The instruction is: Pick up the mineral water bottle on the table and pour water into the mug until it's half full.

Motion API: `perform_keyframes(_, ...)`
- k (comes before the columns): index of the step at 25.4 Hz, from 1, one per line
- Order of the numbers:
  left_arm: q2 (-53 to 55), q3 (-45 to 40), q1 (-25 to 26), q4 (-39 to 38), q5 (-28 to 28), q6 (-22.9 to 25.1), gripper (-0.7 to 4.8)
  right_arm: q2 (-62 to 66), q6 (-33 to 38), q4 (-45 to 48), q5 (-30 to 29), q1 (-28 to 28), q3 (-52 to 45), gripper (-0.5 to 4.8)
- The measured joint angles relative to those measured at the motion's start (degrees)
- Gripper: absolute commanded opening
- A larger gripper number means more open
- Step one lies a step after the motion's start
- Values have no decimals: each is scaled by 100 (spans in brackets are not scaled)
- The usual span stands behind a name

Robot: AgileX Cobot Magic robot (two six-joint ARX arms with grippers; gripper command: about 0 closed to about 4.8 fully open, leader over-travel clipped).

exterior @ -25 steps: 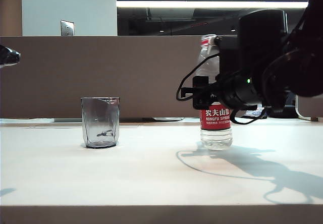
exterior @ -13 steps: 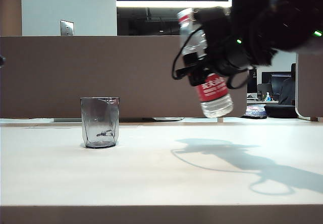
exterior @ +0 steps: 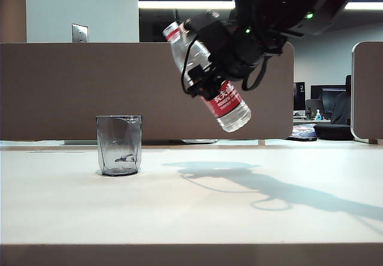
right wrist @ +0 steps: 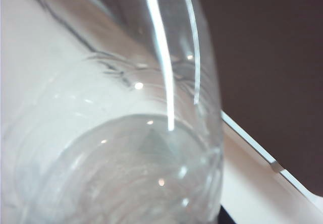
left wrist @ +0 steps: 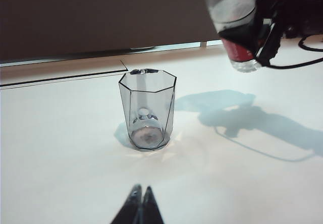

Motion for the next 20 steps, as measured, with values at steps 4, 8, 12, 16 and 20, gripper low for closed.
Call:
perform_keyframes(4, 0, 0, 186, 0, 2, 0, -5, 166, -363, -219, -74, 96, 212, 292)
perform_keyframes(8, 0, 0, 509, 0, -4, 0, -5, 337, -890, -269, -109, 212, 273, 292)
perform_keyframes(12, -2, 0, 514, 0, -4, 0, -5, 581, -1469, -313, -116, 278, 271, 292)
perform_keyframes(16, -2, 0, 514, 0, -4, 0, -5, 680, -1836, -356, -111, 297, 269, 292)
perform_keyframes(20, -2, 0, 514, 0, -4, 0, -5, 678, -2004, -278, -114, 319, 271, 292)
